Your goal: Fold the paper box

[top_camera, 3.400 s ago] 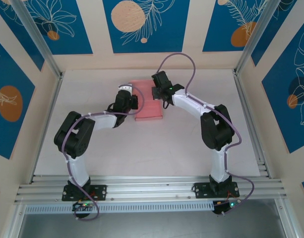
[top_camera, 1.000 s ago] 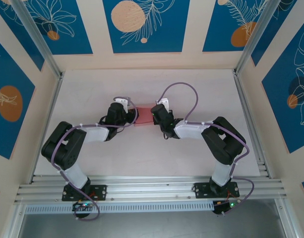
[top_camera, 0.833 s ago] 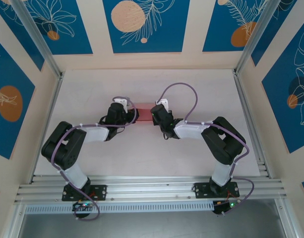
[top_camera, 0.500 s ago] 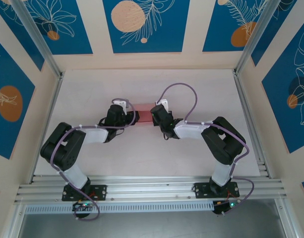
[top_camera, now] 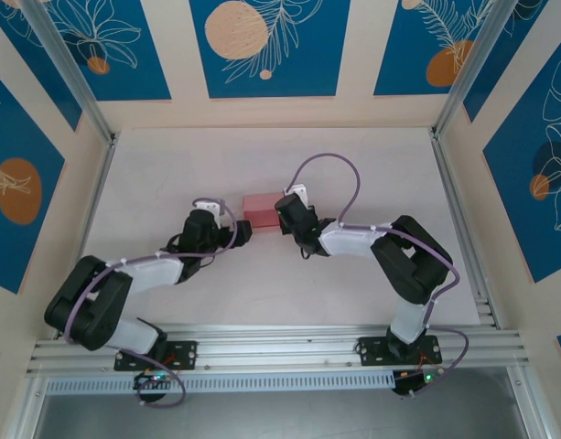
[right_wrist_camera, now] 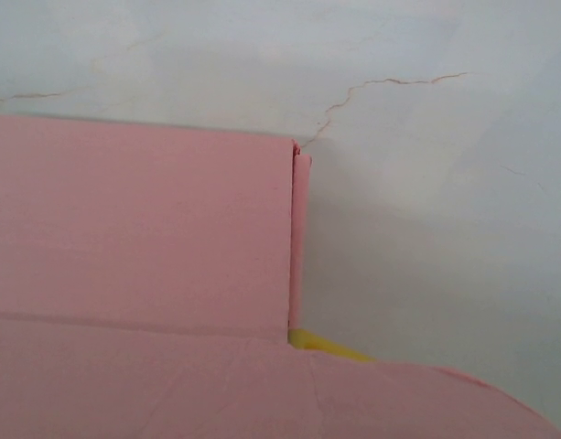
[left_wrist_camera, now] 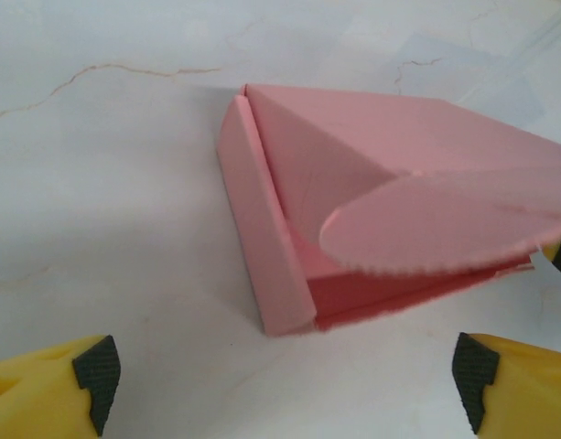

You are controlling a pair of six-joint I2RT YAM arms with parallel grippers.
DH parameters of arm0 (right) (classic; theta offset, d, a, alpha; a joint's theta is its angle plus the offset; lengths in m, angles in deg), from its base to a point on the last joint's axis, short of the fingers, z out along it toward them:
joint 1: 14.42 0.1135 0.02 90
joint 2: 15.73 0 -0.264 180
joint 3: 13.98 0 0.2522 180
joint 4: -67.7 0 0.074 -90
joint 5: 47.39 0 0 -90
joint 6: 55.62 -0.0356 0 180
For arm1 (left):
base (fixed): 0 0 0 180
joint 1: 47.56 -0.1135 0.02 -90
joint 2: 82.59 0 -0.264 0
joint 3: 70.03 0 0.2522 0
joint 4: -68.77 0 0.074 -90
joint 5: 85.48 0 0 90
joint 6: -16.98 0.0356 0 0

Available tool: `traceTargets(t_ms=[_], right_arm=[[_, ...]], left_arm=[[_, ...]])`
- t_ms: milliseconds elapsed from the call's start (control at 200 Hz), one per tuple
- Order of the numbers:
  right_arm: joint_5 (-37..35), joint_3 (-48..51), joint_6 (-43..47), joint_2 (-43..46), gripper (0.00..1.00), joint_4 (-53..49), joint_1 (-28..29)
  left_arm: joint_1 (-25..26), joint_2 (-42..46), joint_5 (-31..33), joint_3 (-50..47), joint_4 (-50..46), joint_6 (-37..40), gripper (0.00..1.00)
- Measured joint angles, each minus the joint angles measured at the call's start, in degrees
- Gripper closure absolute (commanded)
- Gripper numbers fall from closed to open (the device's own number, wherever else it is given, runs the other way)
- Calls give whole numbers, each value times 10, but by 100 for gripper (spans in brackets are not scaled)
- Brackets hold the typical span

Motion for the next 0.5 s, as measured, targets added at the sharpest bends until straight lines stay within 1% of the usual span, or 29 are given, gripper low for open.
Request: traceTargets(t_ms=[100,230,330,425,500], right_arm=[[0,-4,0,-1,90,-5,0],[-1,-7,0,-2,89,-14,4],[-4,-7,0,-2,89,-20,9],[-9,-7,4,-2,88,-24,14],[-11,-7,8,-2,88,-28,17]], left_arm=[[0,50,8,-23,-35,-5,1],[0,130,31,-31,-121,-16,1],[0,211,56,-30,-190,-23,7],[-3,266,80,-5,-252,-20,8],[-11,262,87,46,-290,-4,8]])
